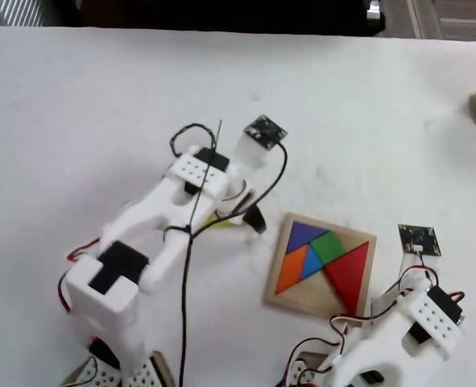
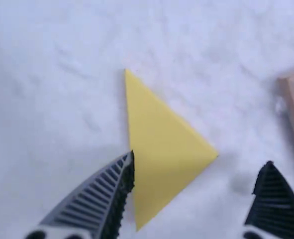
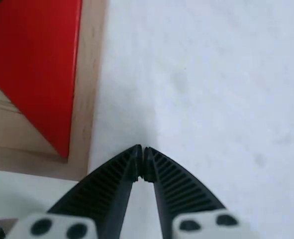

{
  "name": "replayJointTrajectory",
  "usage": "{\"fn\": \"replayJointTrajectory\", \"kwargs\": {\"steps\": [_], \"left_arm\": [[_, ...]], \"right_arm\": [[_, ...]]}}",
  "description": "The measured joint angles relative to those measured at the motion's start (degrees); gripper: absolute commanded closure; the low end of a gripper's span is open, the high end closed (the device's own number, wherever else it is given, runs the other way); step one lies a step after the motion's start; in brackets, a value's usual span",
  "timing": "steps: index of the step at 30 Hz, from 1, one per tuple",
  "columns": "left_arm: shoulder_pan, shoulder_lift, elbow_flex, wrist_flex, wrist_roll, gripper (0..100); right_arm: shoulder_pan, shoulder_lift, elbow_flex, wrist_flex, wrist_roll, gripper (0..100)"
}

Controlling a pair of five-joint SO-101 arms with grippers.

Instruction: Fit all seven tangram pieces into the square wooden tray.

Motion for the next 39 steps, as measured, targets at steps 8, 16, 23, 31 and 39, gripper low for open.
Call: {"fn": "replayJointTrajectory", "kwargs": {"steps": [8,16,23,31,39], "left_arm": [[0.1,-0.1,2.5,-3.1,-0.1,63],[0.1,-0.1,2.5,-3.0,-0.1,63],[0.0,2.5,-0.3,0.5,-0.2,63],[-1.0,9.7,-8.6,7.0,-0.2,63],[-1.0,9.8,-8.7,7.2,-0.2,71]], "right_arm": [[0.0,0.0,0.0,0.0,0.0,98.1],[0.0,0.0,0.0,0.0,0.0,98.1],[0.0,0.0,0.0,0.0,0.0,98.1],[0.0,0.0,0.0,-0.1,0.0,98.1],[0.0,0.0,0.0,-0.1,0.0,98.1]]}}
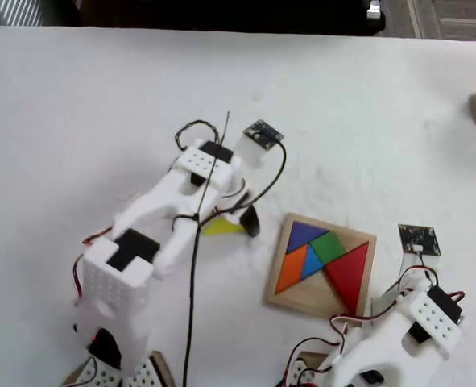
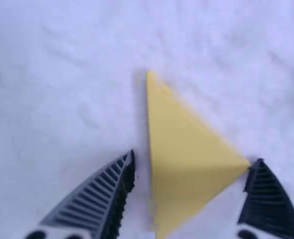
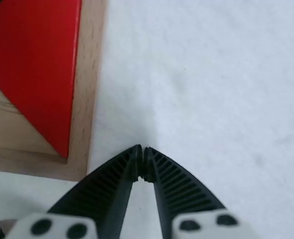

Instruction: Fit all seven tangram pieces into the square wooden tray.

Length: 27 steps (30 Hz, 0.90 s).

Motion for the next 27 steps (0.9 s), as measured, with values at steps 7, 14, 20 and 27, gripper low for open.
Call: {"fn": "replayJointTrajectory", "kwargs": {"steps": [7,14,20,27], "left_arm": [[0.1,0.0,-0.4,0.4,0.2,70],[0.0,-4.0,1.1,0.5,0.2,63],[0.0,-14.3,10.3,-3.9,0.1,63],[1.7,-15.3,16.3,-9.1,0.1,63]], "right_arm": [[0.0,0.0,0.0,0.0,0.0,98.1],[0.0,0.0,0.0,0.0,0.0,98.1],[0.0,0.0,0.0,0.0,0.0,98.1],[0.0,0.0,0.0,0.0,0.0,98.1]]}}
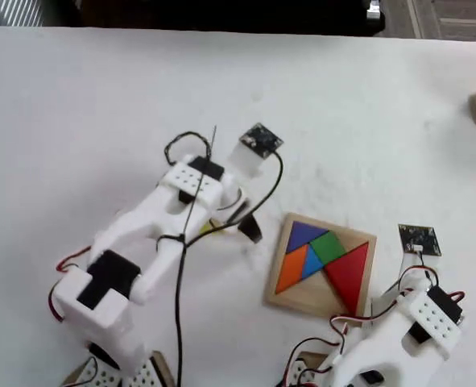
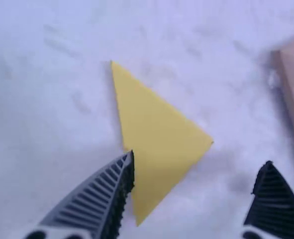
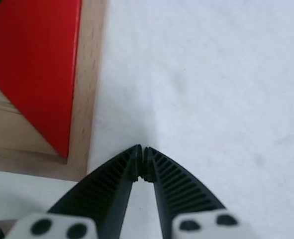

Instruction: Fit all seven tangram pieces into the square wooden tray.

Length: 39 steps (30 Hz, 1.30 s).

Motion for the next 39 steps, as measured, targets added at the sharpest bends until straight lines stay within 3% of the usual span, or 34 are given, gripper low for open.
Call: {"fn": "replayJointTrajectory", "kwargs": {"steps": [9,18,31,39], "left_arm": [[-0.2,5.5,-4.0,-1.1,0.0,63],[-0.1,10.5,-10.0,3.8,0.0,63],[0.0,10.5,-10.0,4.8,0.0,66],[2.3,1.6,-4.8,4.4,0.0,66]], "right_arm": [[0.0,0.0,0.0,0.0,0.0,98.1],[0.0,0.0,0.0,0.0,0.0,98.1],[0.0,0.0,0.0,0.0,0.0,98.1],[0.0,0.0,0.0,-0.1,0.0,98.1]]}}
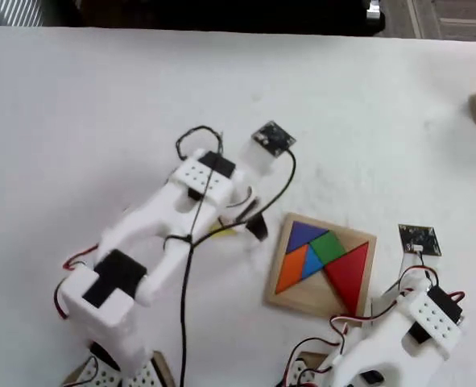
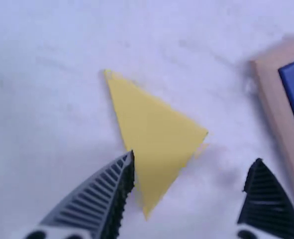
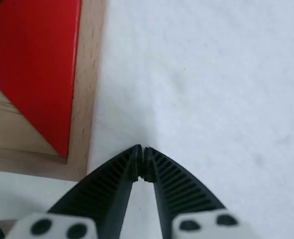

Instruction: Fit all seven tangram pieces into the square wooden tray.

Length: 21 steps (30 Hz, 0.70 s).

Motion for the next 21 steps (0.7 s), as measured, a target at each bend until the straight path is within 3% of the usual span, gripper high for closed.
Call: {"fn": "replayJointTrajectory", "kwargs": {"steps": [7,21], "left_arm": [[0.4,2.0,2.4,-4.0,0.1,66],[0.3,4.4,-0.5,-3.1,-0.1,66]], "right_arm": [[0.0,0.0,0.0,0.0,0.0,98.1],[0.0,0.0,0.0,0.0,0.3,98.1]]}}
